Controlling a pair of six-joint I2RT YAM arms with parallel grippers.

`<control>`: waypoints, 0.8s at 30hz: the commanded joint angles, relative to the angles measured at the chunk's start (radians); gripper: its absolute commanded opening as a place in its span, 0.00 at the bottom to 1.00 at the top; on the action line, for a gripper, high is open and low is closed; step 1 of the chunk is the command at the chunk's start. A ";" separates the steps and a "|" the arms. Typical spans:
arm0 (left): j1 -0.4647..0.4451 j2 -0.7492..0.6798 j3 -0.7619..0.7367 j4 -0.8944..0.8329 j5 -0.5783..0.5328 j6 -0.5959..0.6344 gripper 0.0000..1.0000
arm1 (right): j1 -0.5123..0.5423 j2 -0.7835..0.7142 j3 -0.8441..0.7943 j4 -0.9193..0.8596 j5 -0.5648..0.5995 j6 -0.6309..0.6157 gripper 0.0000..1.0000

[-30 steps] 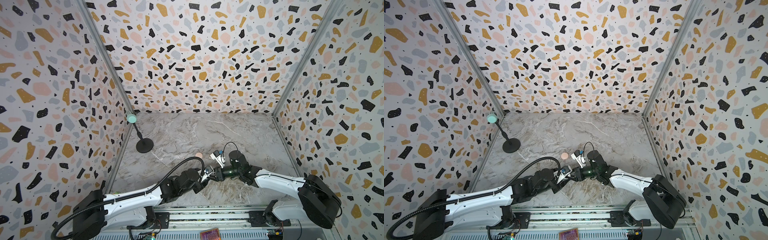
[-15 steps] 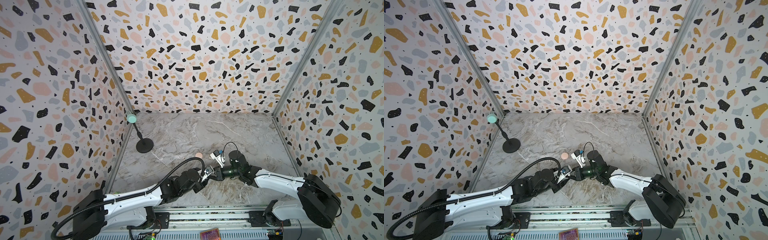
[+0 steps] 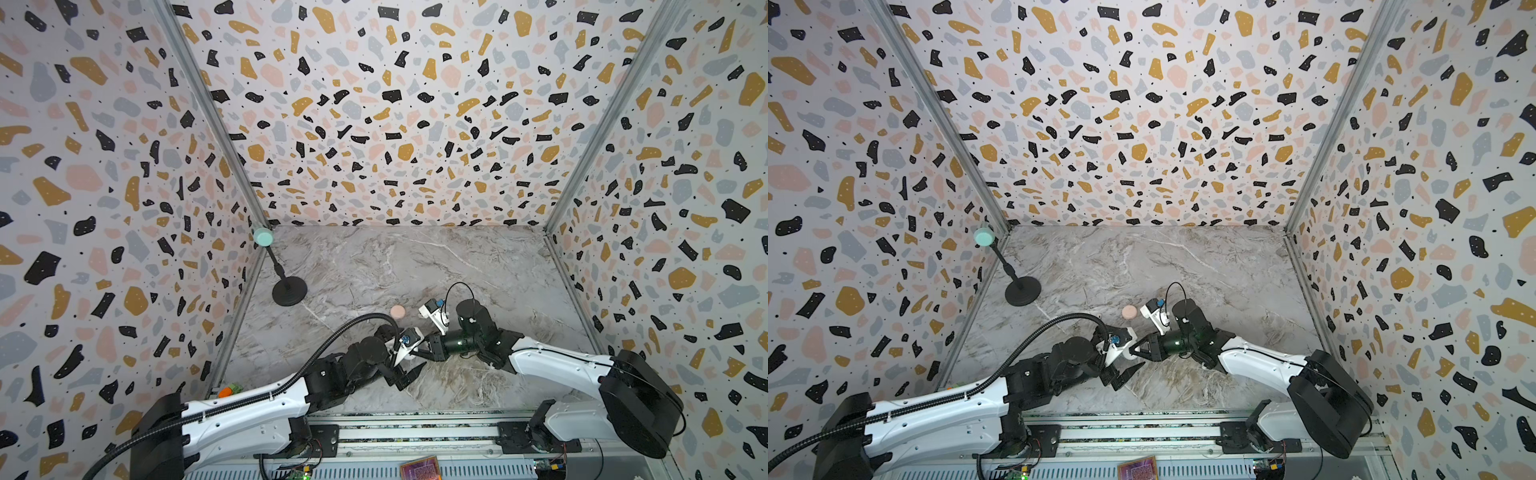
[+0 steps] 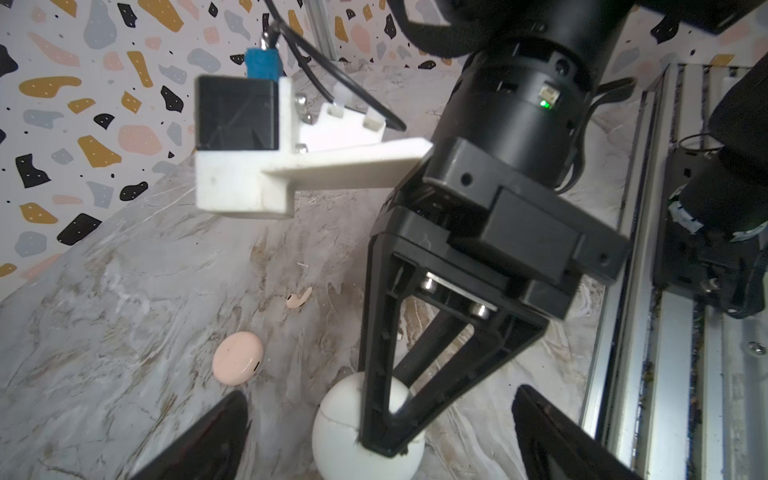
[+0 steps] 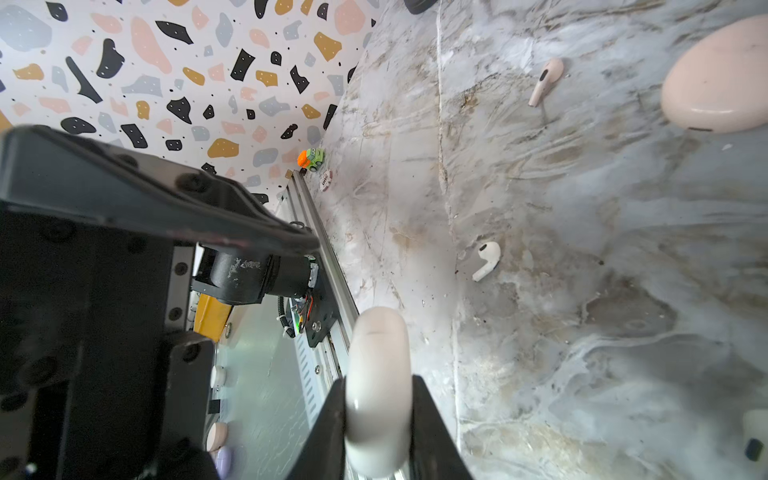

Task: Insert the wireless bluetooth earbuds into the charging case
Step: 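Close the right gripper on the white case held by the left gripper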

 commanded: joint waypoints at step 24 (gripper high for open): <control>0.273 -0.056 0.181 -0.170 0.824 -0.274 1.00 | -0.105 -0.328 0.238 -0.476 -0.194 -0.320 0.00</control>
